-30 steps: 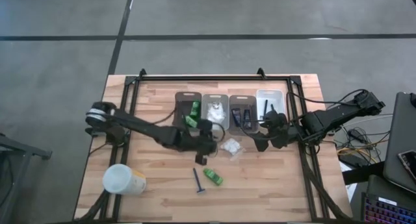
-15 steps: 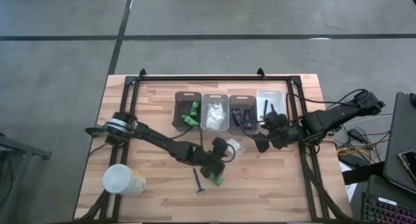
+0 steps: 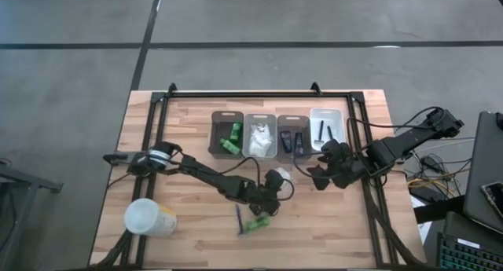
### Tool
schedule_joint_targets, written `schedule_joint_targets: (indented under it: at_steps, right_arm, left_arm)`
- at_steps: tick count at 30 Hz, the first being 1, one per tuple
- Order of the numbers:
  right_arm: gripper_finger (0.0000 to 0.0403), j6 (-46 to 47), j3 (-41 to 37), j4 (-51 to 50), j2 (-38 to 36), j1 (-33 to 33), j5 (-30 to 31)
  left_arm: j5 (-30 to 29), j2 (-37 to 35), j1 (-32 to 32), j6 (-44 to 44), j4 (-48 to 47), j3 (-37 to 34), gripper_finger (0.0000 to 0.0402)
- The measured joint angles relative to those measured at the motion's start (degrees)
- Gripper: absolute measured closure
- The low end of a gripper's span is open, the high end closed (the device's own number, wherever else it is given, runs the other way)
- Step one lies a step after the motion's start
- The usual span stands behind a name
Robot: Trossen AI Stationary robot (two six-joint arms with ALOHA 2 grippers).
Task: Pick & Place Travel size toiletries
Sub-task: Put the white cotton pack into the gray bin
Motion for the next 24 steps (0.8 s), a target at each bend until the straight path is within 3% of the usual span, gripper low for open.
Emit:
schedule_joint_targets:
  at_steps: [14,24]
  right_arm:
    - [0.0133,0.02,0.0,-0.64,0.04,-0.04,1.6]
    - [0.0154,0.02,-0.11,-1.03,0.04,-0.06,1.64]
  left_arm:
    - [-1.21,-0.13,1.74,-0.92,0.86,-0.8,0.0245]
    - [-4.24,0.94,4.39,-1.05,6.73,-0.8,0.0245]
